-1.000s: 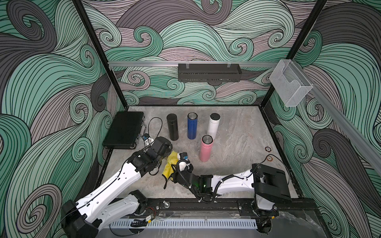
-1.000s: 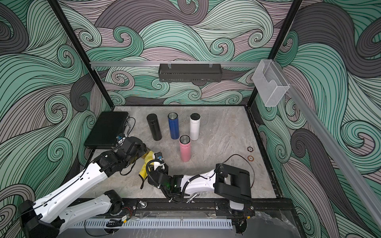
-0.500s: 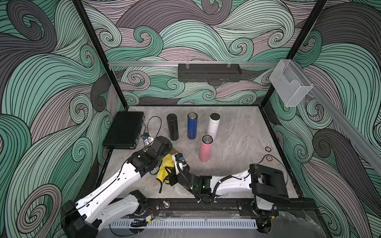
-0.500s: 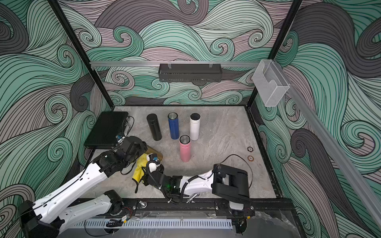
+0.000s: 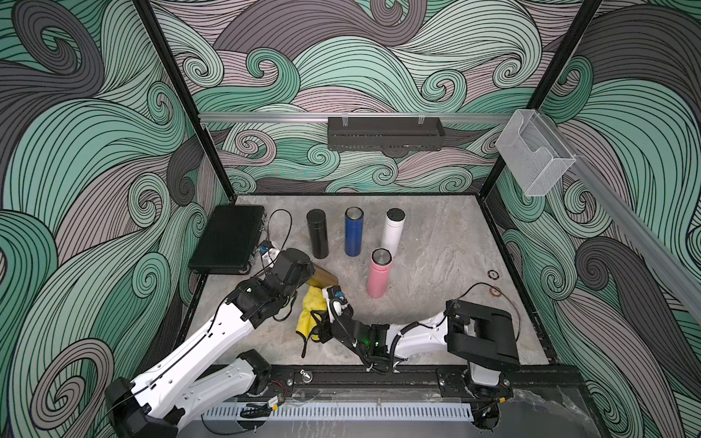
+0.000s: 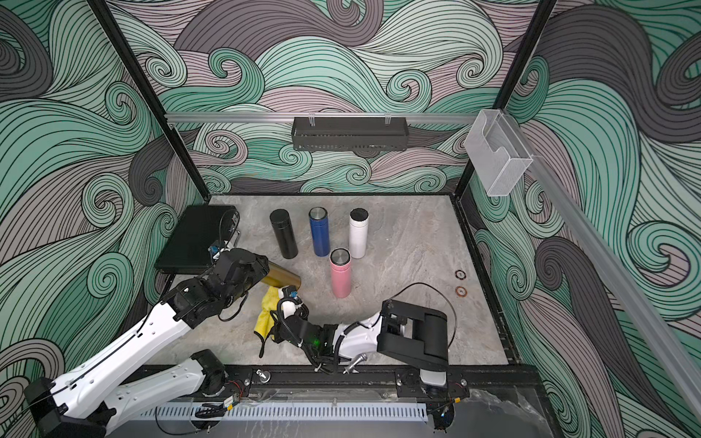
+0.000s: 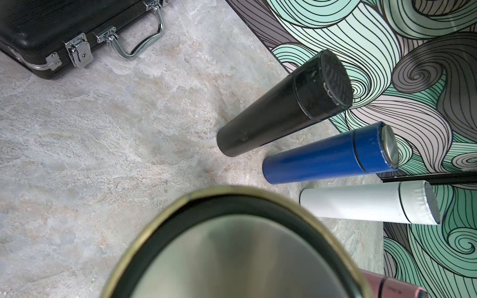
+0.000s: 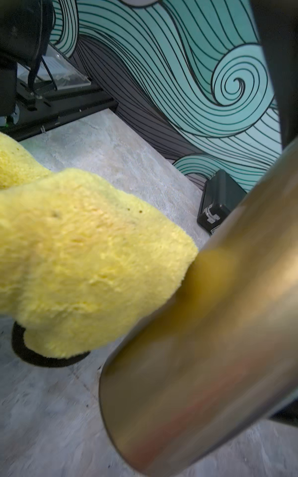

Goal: Wipe the surface of the thermos
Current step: Wipe the dirt from the surface of the thermos.

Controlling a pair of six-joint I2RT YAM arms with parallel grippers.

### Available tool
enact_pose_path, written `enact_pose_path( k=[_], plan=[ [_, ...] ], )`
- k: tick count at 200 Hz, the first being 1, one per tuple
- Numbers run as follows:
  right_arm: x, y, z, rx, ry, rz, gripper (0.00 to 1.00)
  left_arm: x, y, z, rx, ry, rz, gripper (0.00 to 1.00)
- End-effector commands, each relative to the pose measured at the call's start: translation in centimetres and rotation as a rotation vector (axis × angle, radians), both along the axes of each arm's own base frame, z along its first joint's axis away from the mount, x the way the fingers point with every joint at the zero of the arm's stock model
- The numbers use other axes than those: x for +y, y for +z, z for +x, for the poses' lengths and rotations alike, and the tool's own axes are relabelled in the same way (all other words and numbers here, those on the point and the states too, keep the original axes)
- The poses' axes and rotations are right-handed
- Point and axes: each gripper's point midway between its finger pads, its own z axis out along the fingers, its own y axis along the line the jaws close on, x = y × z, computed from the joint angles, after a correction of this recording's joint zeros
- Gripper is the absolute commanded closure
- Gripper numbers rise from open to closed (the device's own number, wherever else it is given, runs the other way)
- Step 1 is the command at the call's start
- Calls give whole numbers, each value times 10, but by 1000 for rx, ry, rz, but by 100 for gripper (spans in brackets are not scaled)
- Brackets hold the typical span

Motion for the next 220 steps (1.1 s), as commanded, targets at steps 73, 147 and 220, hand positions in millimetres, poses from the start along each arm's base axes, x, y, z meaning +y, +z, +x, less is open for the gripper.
enact_pose_path(
  k=[73, 147, 220],
  plan=[
    [14, 70, 6, -106, 60, 12, 100, -15, 32, 5, -86, -78, -45, 100],
    [-38, 5, 14, 60, -44, -66, 100, -16, 45, 6, -121, -110, -23, 100],
    [-38, 38, 15, 9, -26, -69, 100, -19, 53, 4, -193, -223, 68, 100]
  ],
)
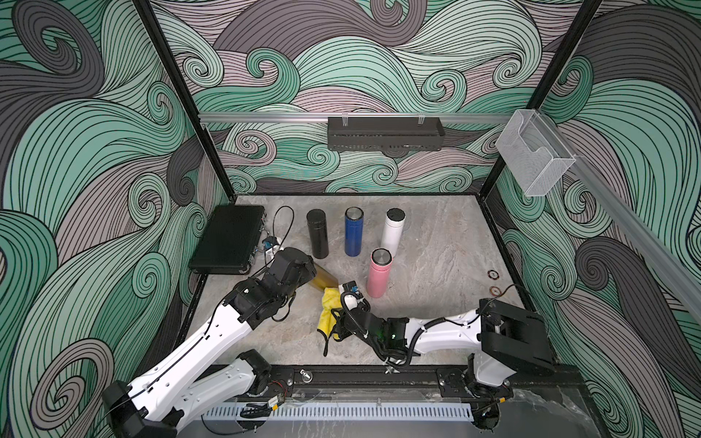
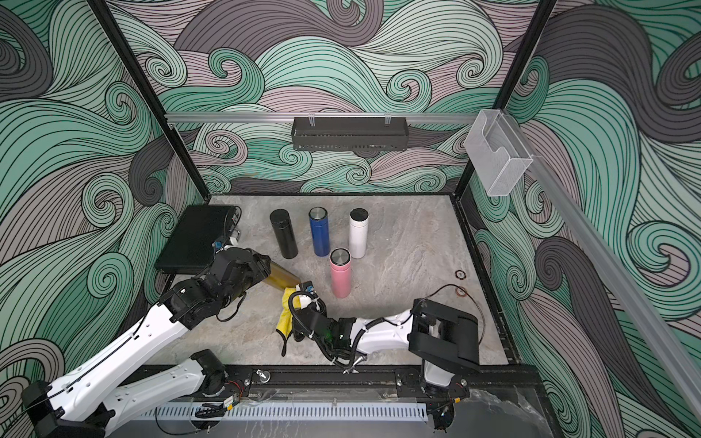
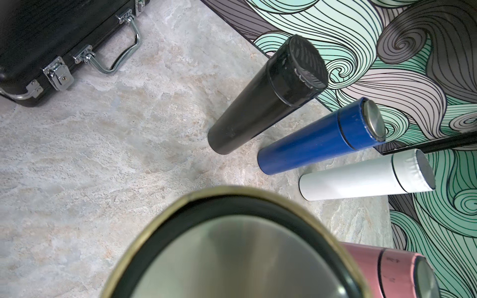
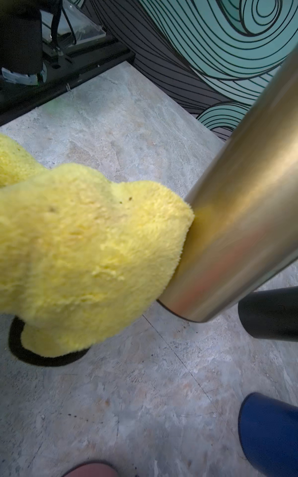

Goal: Wipe the surface of the thermos
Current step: Wipe the dirt from the surface of the thermos.

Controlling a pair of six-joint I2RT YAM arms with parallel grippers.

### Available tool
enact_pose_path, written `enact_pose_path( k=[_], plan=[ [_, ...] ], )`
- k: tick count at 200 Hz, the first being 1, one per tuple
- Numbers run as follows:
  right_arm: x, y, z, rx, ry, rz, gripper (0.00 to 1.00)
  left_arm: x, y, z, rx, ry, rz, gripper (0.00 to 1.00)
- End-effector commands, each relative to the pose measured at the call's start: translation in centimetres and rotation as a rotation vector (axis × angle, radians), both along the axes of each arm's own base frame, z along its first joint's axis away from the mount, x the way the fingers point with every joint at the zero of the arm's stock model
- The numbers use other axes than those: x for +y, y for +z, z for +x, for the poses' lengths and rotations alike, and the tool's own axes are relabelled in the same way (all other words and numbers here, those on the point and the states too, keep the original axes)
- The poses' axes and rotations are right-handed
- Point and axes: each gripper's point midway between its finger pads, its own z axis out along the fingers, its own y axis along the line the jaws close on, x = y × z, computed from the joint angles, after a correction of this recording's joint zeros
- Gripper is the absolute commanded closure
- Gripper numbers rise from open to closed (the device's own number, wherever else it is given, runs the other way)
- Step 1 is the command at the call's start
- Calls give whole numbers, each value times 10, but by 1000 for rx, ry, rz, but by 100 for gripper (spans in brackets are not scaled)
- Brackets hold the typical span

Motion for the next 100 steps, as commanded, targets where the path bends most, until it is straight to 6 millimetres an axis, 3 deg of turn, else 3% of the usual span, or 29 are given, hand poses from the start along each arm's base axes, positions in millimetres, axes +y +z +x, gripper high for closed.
enact_pose_path(
  k=[1, 16, 36, 62, 82, 100],
  plan=[
    [12, 37, 8, -55, -3, 60, 100, -11, 40, 5, -141, -91, -22, 100],
    [12, 38, 15, -53, -20, 52, 100, -13, 40, 2, -141, -128, 3, 100],
    [8, 21, 21, 4, -47, 38, 100, -12, 41, -2, -150, -169, 39, 100],
    [3, 14, 12, 81, -17, 23, 100, -9, 43, -6, -179, -213, 109, 100],
    [9, 43, -11, 125, 112, 49, 100, -7, 38, -2, -189, -222, 163, 100],
    [0, 68, -23, 137, 162, 69, 100, -12, 29, 3, -179, -238, 188, 100]
  ],
)
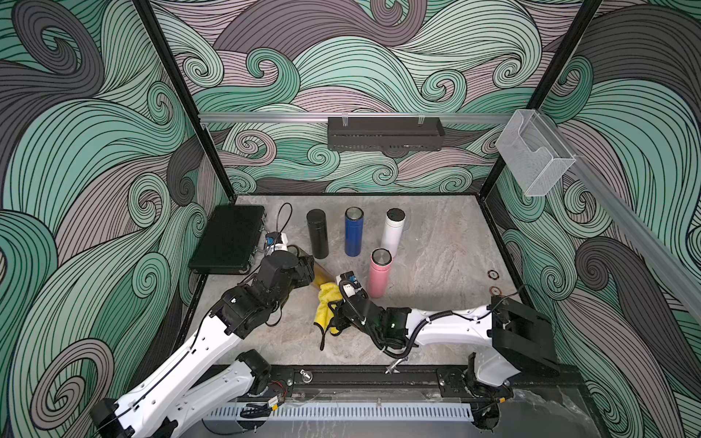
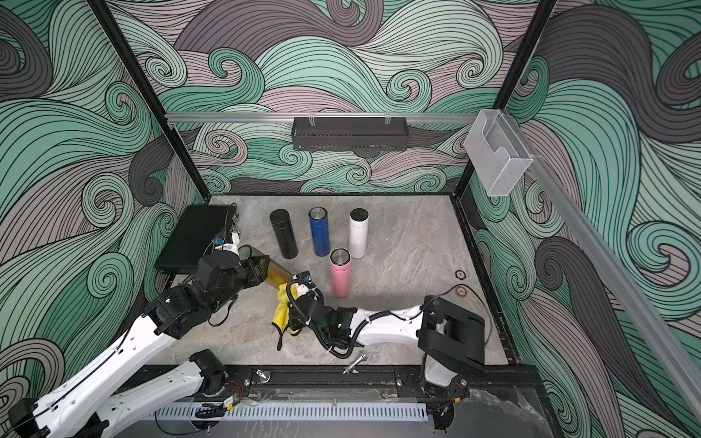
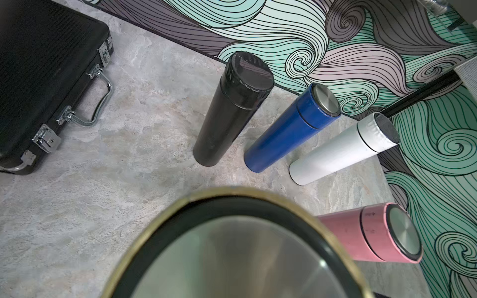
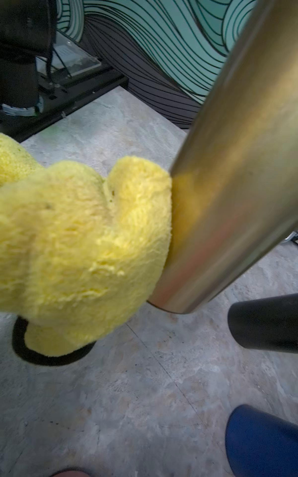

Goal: Wipe the surface of the thermos
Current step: Wipe the dirt from the surface of the thermos.

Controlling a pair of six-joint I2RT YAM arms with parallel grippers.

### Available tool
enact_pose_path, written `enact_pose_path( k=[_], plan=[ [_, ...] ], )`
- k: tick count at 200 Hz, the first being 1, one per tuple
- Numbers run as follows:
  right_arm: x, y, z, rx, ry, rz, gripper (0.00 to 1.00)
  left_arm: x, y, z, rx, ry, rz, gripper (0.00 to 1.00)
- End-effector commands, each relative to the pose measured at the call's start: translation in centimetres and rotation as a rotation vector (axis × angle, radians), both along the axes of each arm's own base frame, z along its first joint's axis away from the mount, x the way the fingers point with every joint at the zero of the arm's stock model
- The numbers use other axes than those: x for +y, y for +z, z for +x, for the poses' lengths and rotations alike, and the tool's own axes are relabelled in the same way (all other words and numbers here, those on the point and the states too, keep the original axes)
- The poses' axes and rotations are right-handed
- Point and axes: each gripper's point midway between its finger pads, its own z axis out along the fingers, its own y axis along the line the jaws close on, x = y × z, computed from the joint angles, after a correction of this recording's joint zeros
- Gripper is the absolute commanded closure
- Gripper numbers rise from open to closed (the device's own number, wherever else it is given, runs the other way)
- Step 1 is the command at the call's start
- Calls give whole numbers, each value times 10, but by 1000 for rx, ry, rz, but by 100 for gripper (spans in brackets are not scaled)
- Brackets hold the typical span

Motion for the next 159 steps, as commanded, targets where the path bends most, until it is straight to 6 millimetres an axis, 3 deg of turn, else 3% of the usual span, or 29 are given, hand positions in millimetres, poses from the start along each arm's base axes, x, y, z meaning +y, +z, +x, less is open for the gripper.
enact_pose_path(
  k=[1, 43, 57, 83, 108, 130, 159],
  plan=[
    [-3, 52, -24, 46, 105, 75, 100, -9, 8, 10, -66, -46, 40, 100],
    [-47, 127, -29, -68, 121, 95, 100, -31, -10, 19, -63, -153, 82, 100],
    [-60, 146, -17, -89, 79, 89, 100, -41, -13, 18, -91, -224, 96, 100],
    [-77, 158, 21, -41, 8, 85, 100, -57, -19, 13, -150, -354, 117, 100],
    [-73, 176, 47, -45, 25, 134, 100, -63, -26, 5, -199, -437, 138, 100],
    [-56, 189, 58, -21, 101, 148, 100, -65, -24, -4, -234, -509, 172, 100],
    [-34, 184, 70, 44, 171, 96, 100, -63, -18, -12, -288, -527, 172, 100]
  ],
)
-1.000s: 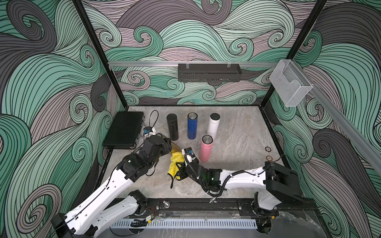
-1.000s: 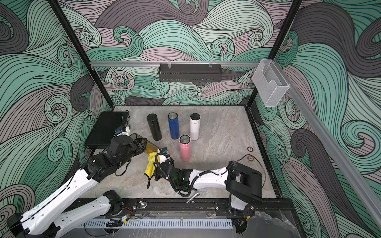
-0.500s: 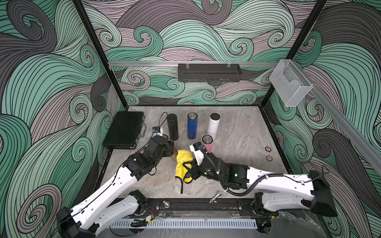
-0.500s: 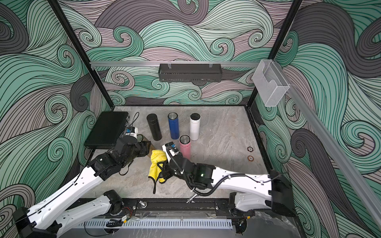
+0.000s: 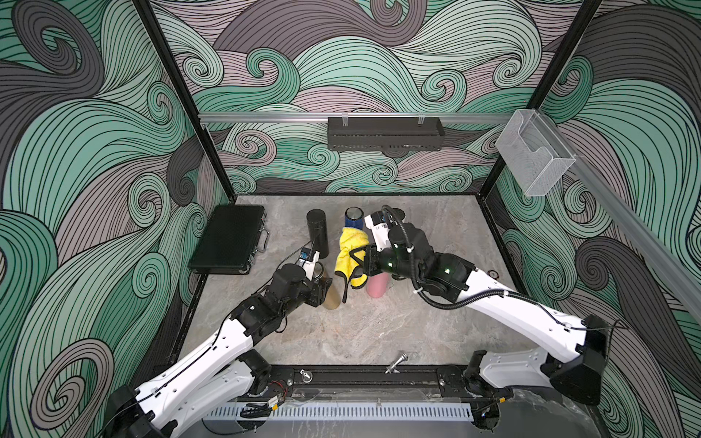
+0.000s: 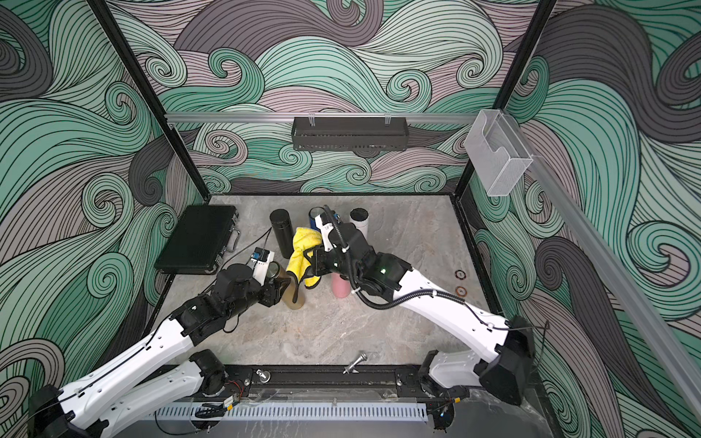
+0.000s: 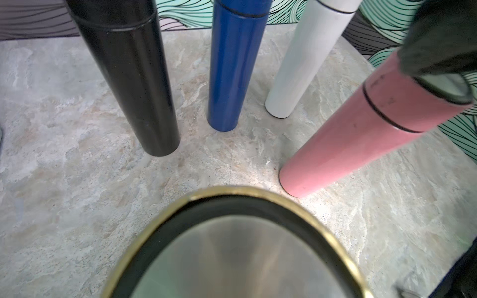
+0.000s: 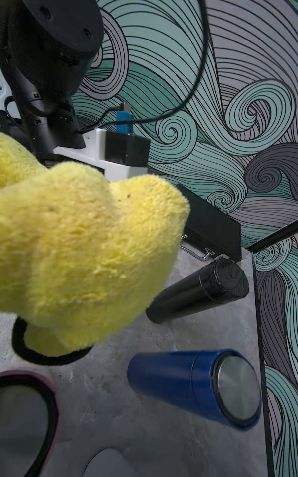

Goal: Wipe the surface of the thermos
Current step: Wipe the dirt from the surface of the thermos.

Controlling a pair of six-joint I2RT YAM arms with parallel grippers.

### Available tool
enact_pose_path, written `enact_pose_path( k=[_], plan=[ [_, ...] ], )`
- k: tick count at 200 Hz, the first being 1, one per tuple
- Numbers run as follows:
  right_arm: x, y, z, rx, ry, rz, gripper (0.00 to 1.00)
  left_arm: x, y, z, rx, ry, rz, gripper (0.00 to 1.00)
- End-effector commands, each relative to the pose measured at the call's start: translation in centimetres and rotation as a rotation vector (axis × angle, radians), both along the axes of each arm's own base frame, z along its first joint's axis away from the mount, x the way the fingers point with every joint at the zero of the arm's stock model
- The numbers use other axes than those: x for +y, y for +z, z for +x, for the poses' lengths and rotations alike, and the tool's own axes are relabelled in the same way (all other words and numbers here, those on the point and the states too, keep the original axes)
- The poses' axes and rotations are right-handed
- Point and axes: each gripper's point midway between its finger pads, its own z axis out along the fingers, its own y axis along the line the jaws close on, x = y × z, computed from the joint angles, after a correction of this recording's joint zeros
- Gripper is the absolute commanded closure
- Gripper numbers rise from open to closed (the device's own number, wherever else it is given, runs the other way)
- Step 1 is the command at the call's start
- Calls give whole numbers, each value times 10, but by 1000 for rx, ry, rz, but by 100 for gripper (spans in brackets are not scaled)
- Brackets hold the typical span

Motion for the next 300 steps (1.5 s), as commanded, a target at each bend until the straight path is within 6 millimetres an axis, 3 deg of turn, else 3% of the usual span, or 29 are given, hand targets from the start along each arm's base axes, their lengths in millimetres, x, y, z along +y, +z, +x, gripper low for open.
enact_pose_path(
  k=[1, 36, 55, 80, 117, 179, 227, 300],
  plan=[
    [18, 5, -6, 48, 132, -13, 100, -13, 45, -1, -171, -86, -74, 100],
    [48, -12, 5, 145, 241, -55, 100, -16, 46, -6, -195, -123, -80, 100],
    [64, -11, 6, 169, 304, -53, 100, -17, 48, -7, -197, -132, -83, 100],
    [80, -4, -4, 159, 367, -16, 100, -9, 49, -1, -202, -75, -65, 100],
    [96, -22, -24, 172, 419, -38, 100, -6, 46, 8, -182, -32, -26, 100],
    [87, -22, -48, 209, 435, 63, 100, 3, 40, 17, -171, 35, 16, 100],
    [66, -47, -62, 258, 407, 50, 100, 7, 42, 16, -181, 51, 13, 100],
    [74, -33, -54, 87, 533, 0, 100, -6, 44, 10, -177, -30, -16, 100]
  ],
)
